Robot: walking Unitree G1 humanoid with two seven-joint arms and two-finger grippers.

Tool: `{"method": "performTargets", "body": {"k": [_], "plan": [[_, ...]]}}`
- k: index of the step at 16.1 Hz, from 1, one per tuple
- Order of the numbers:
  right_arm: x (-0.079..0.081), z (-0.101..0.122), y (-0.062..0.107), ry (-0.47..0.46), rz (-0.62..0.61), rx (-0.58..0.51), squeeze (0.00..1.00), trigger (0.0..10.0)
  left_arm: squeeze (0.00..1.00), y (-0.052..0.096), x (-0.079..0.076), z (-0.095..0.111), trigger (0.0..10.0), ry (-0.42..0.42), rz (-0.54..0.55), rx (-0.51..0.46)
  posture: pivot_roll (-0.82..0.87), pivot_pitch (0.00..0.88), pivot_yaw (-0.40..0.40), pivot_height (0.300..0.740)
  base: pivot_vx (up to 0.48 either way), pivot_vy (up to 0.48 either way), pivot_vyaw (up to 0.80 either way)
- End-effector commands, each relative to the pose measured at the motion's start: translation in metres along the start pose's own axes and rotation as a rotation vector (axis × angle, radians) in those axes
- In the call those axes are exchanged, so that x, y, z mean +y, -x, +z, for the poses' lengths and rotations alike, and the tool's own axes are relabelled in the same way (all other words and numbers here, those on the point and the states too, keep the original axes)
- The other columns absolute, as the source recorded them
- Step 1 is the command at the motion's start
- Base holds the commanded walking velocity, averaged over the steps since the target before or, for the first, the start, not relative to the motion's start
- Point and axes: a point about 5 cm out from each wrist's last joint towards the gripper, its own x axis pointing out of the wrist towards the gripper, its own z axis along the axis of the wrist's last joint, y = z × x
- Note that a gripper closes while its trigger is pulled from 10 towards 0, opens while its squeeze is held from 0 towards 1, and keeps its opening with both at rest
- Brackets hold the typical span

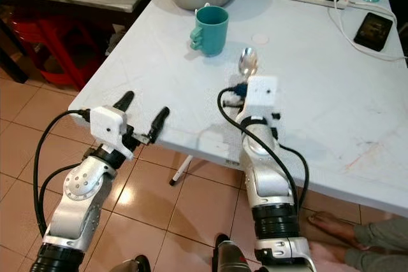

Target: Setting the table

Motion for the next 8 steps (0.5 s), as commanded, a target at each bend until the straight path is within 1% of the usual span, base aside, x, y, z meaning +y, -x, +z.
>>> {"method": "performTargets", "body": {"k": [1,3,4,7,8], "plan": [[-0.001,0.009,0.002,0.003,-0.01,-0.06,0.0,10.0,0.0,0.001,0.003,-0.005,10.0,-0.002,0.03,0.031,-0.14,0.237,0.019,0.74,0.0,0.0,0.0],[-0.004,0.012,0.004,0.007,-0.02,-0.081,0.0,10.0,0.0,-0.001,0.004,-0.006,10.0,0.002,0.043,0.039,-0.14,0.233,0.017,0.74,0.0,0.0,0.0],[-0.008,0.009,0.006,0.01,-0.04,-0.078,0.0,10.0,0.0,-0.002,0.005,-0.006,10.0,0.012,0.052,0.042,-0.14,0.23,0.015,0.74,0.0,0.0,0.0],[-0.014,0.004,0.007,0.019,-0.069,-0.061,0.0,10.0,0.0,-0.005,0.005,-0.006,10.0,0.017,0.057,0.039,-0.15,0.224,0.015,0.74,0.0,0.0,0.0],[-0.016,0.003,0.007,0.019,-0.076,-0.057,0.0,10.0,0.0,-0.005,0.005,-0.006,10.0,0.021,0.058,0.039,-0.15,0.224,0.015,0.74,0.0,0.0,-0.55]]}}
